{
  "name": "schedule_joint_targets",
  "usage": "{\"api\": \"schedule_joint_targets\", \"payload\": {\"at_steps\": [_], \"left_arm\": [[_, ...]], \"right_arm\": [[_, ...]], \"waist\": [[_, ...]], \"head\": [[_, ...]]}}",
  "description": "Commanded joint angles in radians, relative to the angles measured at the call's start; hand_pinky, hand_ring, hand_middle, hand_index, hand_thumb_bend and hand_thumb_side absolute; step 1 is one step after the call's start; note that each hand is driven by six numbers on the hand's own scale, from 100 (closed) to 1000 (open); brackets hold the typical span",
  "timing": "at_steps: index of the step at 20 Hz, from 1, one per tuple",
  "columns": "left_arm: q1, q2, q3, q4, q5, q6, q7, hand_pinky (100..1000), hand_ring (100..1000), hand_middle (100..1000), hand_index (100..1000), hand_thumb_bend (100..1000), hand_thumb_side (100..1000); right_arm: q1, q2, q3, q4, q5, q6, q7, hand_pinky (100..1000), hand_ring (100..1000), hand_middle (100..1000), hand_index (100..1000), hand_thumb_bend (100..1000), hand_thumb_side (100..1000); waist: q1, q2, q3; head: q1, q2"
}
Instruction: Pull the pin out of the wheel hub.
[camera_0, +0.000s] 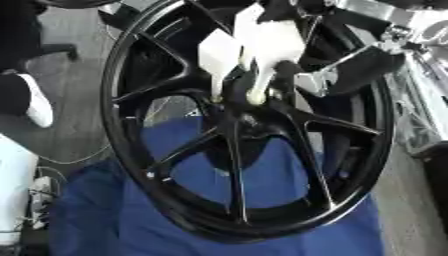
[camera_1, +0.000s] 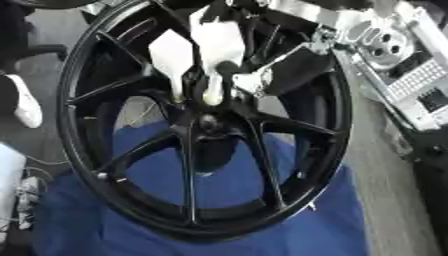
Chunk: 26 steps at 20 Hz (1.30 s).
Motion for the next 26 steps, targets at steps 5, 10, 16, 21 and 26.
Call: {"api": "schedule_joint_targets", "payload": {"at_steps": [5, 10, 16, 21, 26], "left_arm": [[0.005, 0.019, 0.019, -0.014, -0.002, -0.005, 0.011, 735, 914, 799, 752, 668, 443], [0.007, 0.018, 0.023, -0.015, -0.003, -0.007, 0.014, 735, 914, 799, 752, 667, 444], [0.041, 0.013, 0.056, -0.018, -0.017, -0.020, 0.045, 736, 915, 800, 753, 666, 445], [0.047, 0.011, 0.064, -0.018, -0.023, -0.025, 0.055, 737, 915, 799, 753, 665, 446], [0.041, 0.010, 0.057, -0.018, -0.021, -0.022, 0.051, 738, 915, 798, 754, 664, 447]], "right_arm": [[0.075, -0.077, -0.182, -0.017, -0.065, 0.041, -0.110, 654, 451, 283, 445, 100, 100], [0.124, -0.098, -0.254, -0.009, -0.097, 0.044, -0.192, 650, 443, 280, 445, 100, 100], [0.269, -0.095, -0.397, 0.071, -0.013, 0.130, -0.291, 654, 448, 281, 448, 100, 100], [0.386, -0.074, -0.514, 0.185, 0.059, 0.203, -0.363, 675, 484, 331, 493, 100, 100], [0.502, -0.038, -0.630, 0.266, 0.130, 0.274, -0.435, 821, 772, 765, 930, 100, 100]], "waist": [[0.011, -0.029, -0.014], [0.015, -0.026, -0.018], [0.035, -0.021, -0.079], [0.042, -0.016, -0.092], [0.043, -0.016, -0.077]], "head": [[0.018, -0.025], [0.029, -0.032], [0.091, -0.038], [0.112, -0.045], [0.100, -0.047]]}}
